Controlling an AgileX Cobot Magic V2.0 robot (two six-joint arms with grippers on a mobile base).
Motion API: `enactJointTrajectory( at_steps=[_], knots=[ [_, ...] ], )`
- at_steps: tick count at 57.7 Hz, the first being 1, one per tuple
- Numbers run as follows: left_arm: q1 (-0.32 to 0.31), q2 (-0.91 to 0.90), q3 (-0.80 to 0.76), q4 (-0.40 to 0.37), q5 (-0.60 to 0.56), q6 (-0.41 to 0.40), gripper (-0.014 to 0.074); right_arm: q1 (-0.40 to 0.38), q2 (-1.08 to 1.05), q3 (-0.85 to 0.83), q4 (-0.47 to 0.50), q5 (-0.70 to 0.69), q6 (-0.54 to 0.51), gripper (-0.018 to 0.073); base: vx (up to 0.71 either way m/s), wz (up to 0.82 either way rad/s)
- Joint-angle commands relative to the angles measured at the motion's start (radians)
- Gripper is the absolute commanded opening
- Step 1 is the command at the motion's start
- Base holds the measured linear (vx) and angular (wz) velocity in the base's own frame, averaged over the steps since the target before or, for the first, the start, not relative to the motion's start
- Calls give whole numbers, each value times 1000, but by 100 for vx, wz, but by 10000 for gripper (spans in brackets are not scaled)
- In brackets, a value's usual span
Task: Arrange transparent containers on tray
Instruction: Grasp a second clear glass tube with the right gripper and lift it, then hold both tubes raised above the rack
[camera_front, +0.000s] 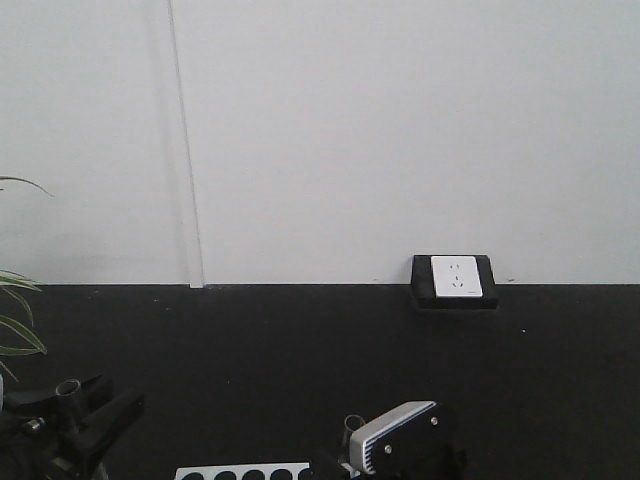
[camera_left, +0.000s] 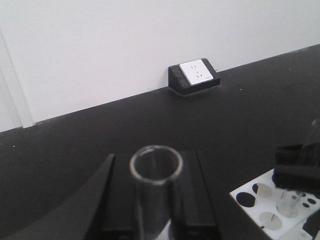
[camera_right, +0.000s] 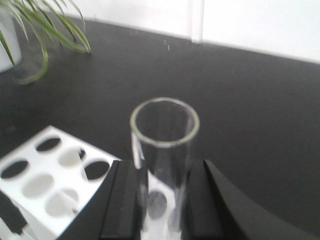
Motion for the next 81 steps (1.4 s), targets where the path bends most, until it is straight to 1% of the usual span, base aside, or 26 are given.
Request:
enactJointTrajectory(
  at_steps=[1,5,7,8,11,20,24,35,42,52,66,81],
  knots=[
    [-6,-14,-34,-13,-79,-1,30,-1,-99,-28,-10,-18,-7,-3,0,0],
    [-6,-14,-34,-13,-79,-1,30,-1,-150,-37,-11,54,-8,-4,0,0],
    [-6,-14,-34,-13,-79,-1,30,-1,-174,-48,-11,112,-10,-4,0,0],
    [-6,-14,-34,-13,-76,-1,30,-1,-231,-101,-11,236,-27,-4,0,0],
    [-6,-14,-34,-13,-70,-1,30,-1,-250,-133,-11,292,-29,-4,0,0],
    [-6,-14,-34,-13,-14,-1,30,-1,-300,-278,-11,545,-29,-4,0,0],
    [-6,-14,-34,-13,-2,-1,30,-1,-308,-328,-11,610,-29,-4,0,0],
    [-6,-14,-34,-13,-12,-1,30,-1,-311,-399,-6,655,-25,-4,0,0],
    [-6,-14,-36,-13,-23,-13,30,-1,-311,-439,-7,738,-26,-4,0,0],
    [-6,-15,-84,-13,8,-38,30,-1,-312,-513,-10,825,-29,-4,0,0],
    [-6,-15,-208,-13,122,-38,30,-1,-312,-525,-10,830,-31,-4,0,0],
    [-6,-16,-220,-13,113,-36,30,-1,-313,-525,-5,814,-28,-2,0,0]
  ],
)
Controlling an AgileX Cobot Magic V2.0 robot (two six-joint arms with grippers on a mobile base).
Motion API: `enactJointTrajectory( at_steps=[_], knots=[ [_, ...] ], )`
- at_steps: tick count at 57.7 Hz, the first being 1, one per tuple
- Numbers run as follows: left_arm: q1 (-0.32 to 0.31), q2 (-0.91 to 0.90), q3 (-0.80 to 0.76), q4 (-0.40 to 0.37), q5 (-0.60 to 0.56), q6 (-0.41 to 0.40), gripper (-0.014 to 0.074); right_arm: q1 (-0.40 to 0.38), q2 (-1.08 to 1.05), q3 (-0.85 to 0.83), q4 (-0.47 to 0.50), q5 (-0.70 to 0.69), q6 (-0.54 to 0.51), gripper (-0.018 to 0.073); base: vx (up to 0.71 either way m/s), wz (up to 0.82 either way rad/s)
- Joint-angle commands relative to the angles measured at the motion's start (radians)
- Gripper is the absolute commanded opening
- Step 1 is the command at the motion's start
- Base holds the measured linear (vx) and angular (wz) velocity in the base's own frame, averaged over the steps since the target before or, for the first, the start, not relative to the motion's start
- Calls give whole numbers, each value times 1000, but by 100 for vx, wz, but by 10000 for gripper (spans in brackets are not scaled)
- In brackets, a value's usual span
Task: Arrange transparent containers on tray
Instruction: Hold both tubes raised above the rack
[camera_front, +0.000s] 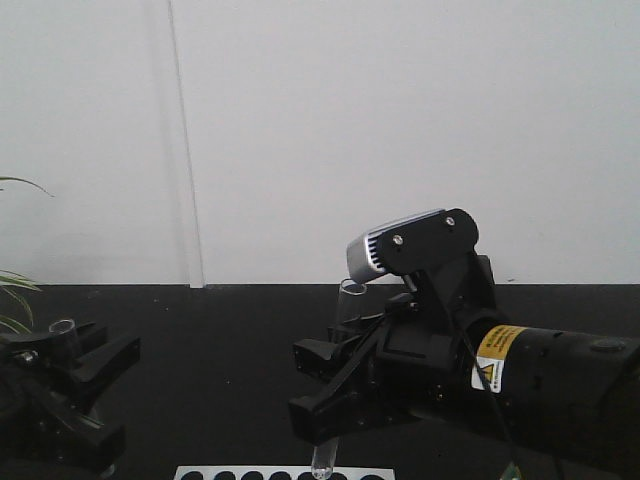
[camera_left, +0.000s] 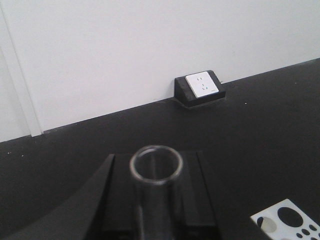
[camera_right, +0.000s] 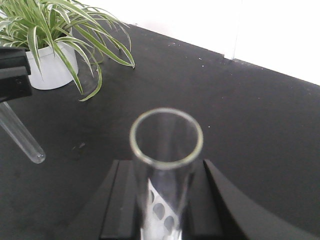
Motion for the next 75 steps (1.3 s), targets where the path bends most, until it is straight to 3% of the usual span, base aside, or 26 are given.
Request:
enactJointTrajectory(
  at_steps=[1,15,35,75],
  knots=[
    [-6,-16,-39,-10,-79,-9,30,-1,-37,-38,-2,-94,-11,-2,0,0],
    [-6,-57,-39,-7,-190,-8,29,-1,-139,-37,-59,-94,-36,-2,0,0],
    [-6,-177,-39,1,-52,-8,29,-1,-207,-37,-55,-17,-35,-2,0,0],
    [-6,-184,-39,-2,-54,-9,30,-1,-204,-37,-51,-17,-35,-2,0,0]
  ],
)
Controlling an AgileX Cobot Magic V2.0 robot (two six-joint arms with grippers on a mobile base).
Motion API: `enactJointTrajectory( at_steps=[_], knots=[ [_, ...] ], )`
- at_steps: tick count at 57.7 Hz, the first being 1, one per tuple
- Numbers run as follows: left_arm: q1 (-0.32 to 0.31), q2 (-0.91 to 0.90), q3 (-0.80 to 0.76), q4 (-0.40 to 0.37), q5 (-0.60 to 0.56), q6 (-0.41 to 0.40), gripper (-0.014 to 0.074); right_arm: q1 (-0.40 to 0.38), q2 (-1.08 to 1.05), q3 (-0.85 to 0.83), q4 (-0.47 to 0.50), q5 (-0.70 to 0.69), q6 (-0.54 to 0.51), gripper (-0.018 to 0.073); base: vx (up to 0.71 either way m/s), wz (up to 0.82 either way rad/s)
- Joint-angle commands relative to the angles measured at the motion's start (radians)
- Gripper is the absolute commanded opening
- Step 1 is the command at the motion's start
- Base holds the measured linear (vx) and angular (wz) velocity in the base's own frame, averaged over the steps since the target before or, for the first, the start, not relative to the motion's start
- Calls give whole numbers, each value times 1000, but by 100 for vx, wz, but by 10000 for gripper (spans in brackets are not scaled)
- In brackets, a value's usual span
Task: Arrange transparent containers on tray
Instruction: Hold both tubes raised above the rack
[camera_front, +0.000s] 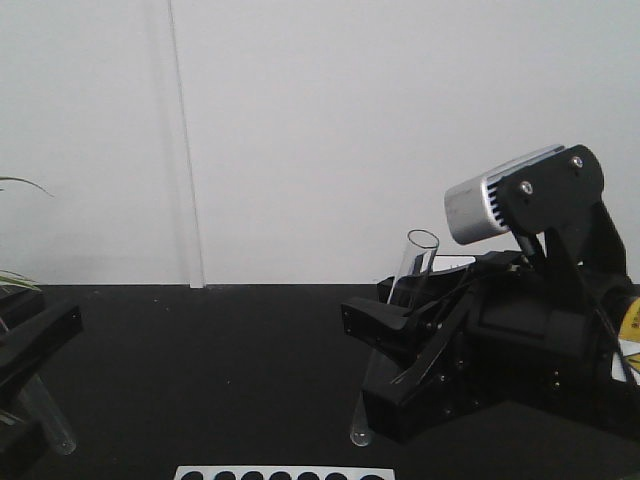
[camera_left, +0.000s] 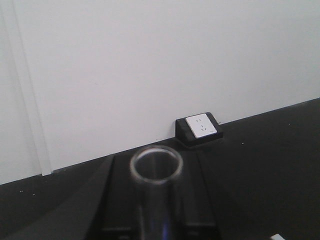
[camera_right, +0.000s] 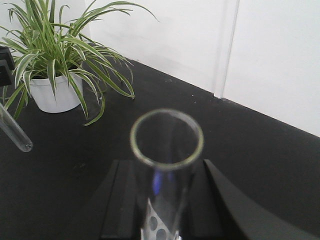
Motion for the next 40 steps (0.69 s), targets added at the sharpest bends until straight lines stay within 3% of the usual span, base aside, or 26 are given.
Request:
enactJointTrajectory(
  at_steps=[1,40],
  knots=[
    [-6,-7,-39,-5,-82,-9,30,-1,-21,-36,-1,-84,-9,-2,0,0],
    [-6,-7,-39,-5,-82,-9,30,-1,-21,-36,-1,-84,-9,-2,0,0]
  ],
)
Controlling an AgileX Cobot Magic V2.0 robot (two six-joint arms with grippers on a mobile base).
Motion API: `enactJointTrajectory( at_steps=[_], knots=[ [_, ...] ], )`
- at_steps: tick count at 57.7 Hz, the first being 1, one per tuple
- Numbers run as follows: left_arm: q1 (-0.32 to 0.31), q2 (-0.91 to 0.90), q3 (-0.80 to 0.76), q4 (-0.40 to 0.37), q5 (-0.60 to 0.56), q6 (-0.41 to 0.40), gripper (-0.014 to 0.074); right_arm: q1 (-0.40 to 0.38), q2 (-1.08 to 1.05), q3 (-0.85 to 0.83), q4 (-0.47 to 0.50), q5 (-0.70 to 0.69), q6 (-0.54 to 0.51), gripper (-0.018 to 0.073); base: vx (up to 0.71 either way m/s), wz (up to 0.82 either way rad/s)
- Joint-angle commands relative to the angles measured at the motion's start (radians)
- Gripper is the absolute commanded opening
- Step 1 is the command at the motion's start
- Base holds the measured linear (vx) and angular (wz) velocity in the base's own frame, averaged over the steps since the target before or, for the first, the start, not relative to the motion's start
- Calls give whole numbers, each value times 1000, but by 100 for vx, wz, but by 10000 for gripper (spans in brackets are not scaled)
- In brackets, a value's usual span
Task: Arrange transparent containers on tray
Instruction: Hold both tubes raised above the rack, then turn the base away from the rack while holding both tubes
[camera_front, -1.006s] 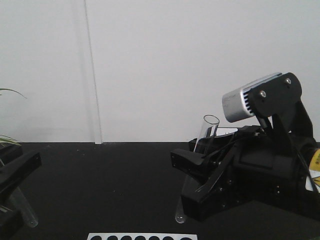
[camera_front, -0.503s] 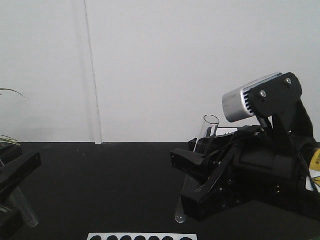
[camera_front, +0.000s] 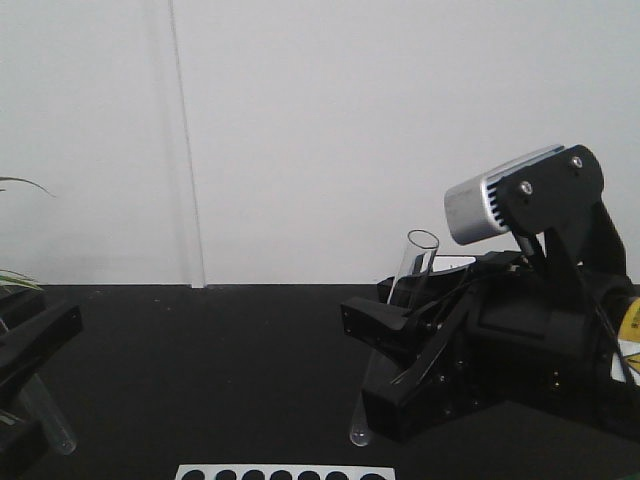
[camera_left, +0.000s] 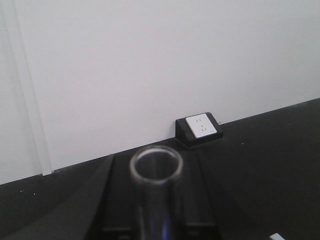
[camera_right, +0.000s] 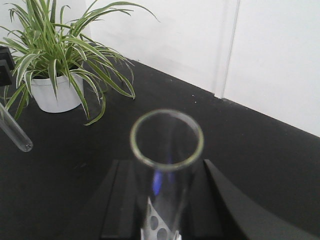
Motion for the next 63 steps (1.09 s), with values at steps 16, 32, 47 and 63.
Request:
enactJointTrajectory(
  at_steps=[16,32,47,63],
  knots=[
    [-6,-7,-39,-5,-82,-9,30,-1,-21,-36,-1,-84,-9,-2,-4,1],
    [-6,-7,-39,-5,-83,-9,30,-1,-21,-36,-1,-84,-9,-2,-13,4],
    [-6,-7,-39,-5,-83,-9,30,-1,-21,-36,-1,-84,-9,-2,-19,13],
    [-6,-7,-39,-5,-83,-9,30,-1,-21,-36,-1,-84,-9,-2,-22,6]
  ],
)
